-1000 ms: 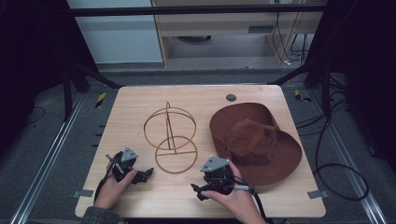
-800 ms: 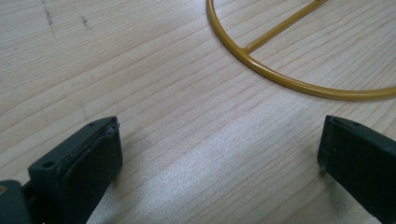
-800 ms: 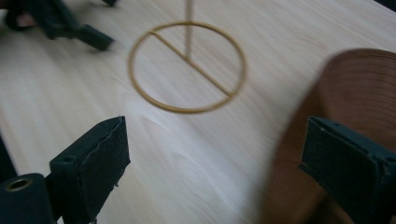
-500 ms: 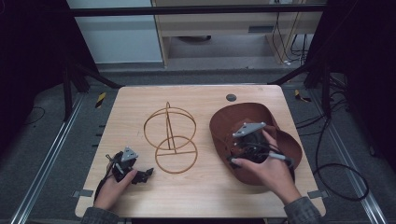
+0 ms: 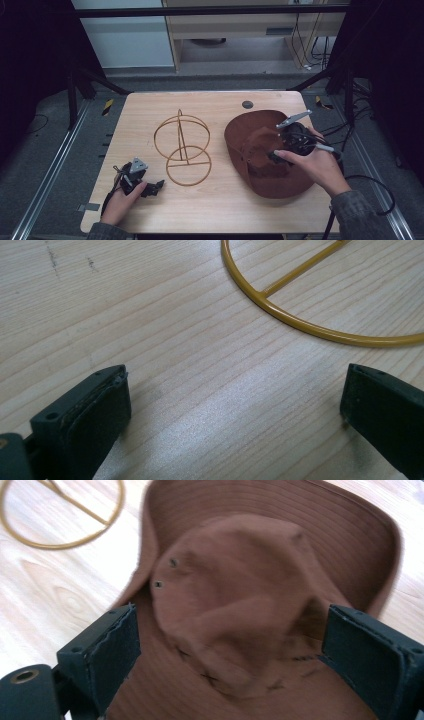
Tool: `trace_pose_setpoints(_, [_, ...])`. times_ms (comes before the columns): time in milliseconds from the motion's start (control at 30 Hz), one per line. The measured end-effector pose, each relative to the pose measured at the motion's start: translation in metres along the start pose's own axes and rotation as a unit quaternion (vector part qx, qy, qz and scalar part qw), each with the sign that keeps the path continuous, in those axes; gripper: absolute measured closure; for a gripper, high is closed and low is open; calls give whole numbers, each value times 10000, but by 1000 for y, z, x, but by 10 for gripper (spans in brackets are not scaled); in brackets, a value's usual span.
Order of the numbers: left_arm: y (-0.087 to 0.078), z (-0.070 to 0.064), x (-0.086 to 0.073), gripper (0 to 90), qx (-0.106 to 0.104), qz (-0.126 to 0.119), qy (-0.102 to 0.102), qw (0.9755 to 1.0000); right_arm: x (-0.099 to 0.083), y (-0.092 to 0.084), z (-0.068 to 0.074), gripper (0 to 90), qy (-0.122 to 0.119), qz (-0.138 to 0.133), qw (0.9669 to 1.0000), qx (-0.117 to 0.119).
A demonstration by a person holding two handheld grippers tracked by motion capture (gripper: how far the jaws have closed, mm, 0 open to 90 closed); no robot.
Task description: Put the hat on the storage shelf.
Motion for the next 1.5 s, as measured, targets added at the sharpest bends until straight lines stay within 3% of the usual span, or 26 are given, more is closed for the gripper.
trace_pose_setpoints(33, [0, 0, 0, 0, 2, 0, -2, 10000, 2, -1, -9, 95, 67, 98, 9999, -19])
trace_pose_setpoints(233, [0, 0, 0, 0, 5, -1, -8, 10000, 12, -6, -28, 109, 146, 231, 9996, -33])
trace_pose_setpoints(400, [1, 0, 0, 0, 19, -13, -21, 10000, 21, -5, -38, 115, 175, 334, 9993, 45])
trace_pose_setpoints(567, [1, 0, 0, 0, 19, -15, -34, 10000, 26, 3, -41, 128, 164, 438, 9988, 119])
trace_pose_setpoints(767, [1, -1, 0, 0, 18, -16, -39, 10000, 37, 26, -46, 143, 146, 729, 9970, 229])
trace_pose_setpoints(1067, [0, -1, 0, 0, 24, -15, -24, 10000, 42, 51, -51, 146, 93, 955, 9947, 371])
trace_pose_setpoints(1500, [0, -1, 0, 0, 34, -13, -38, 10000, 42, 59, -53, 206, 40, 1120, 9928, 415])
Point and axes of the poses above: each handheld gripper's, and its own axes: y roughly forward along the jaws, x roughly out of its top, z roughly to its left, the point moved 2 cm from there along y, roughly forward along the jaws, and after that the axes turned 6 degrees about x, right-handed, at the moved point
